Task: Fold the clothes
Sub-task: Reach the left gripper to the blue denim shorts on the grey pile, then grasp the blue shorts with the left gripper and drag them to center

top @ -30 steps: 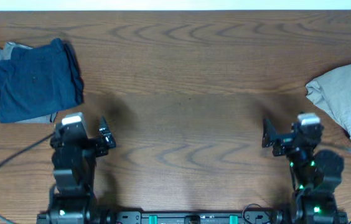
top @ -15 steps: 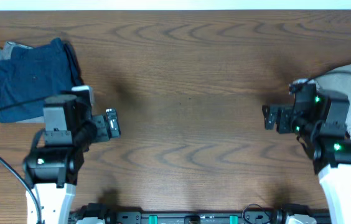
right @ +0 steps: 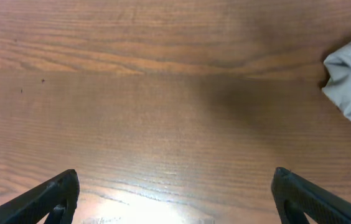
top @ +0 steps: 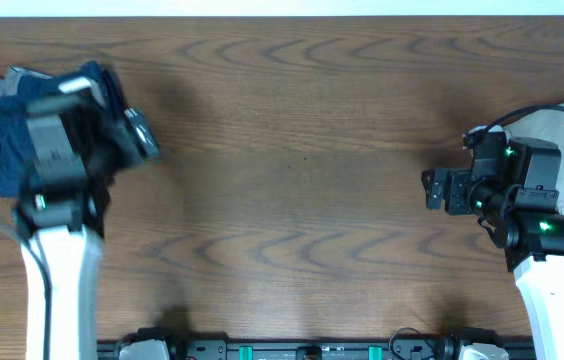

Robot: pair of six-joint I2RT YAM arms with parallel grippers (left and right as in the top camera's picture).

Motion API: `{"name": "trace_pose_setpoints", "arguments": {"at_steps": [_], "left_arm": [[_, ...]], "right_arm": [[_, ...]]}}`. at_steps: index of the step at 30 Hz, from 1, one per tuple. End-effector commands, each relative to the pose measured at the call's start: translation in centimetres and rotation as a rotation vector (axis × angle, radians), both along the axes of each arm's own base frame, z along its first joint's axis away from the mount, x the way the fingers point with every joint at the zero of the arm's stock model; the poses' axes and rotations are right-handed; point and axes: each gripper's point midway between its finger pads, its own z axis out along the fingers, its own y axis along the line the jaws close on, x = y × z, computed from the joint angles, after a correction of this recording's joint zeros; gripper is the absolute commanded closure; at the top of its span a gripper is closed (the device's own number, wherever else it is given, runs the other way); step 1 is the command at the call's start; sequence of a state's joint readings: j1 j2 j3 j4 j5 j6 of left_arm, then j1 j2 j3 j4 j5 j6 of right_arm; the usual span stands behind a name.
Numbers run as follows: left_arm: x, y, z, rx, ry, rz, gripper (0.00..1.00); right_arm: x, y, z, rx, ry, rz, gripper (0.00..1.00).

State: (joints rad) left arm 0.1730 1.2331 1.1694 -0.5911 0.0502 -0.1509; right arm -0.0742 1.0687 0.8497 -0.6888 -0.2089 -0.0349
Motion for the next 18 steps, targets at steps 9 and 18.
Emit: {"name": "trace_pose_setpoints", "arguments": {"at_steps": [9,18], "left_arm": [[11.8,9.0,-6.2,0.077,-0.018,0.2,0.02],[15.2,10.1,-13.7,0.07,0.017,0.201,0.06]], "right_arm": [[-0.4,0.3,0.2,0.016,0.024,-0.012,0.06],[-1.0,0.7,-0.1,0.059,0.057,-0.03,0.11]]}}
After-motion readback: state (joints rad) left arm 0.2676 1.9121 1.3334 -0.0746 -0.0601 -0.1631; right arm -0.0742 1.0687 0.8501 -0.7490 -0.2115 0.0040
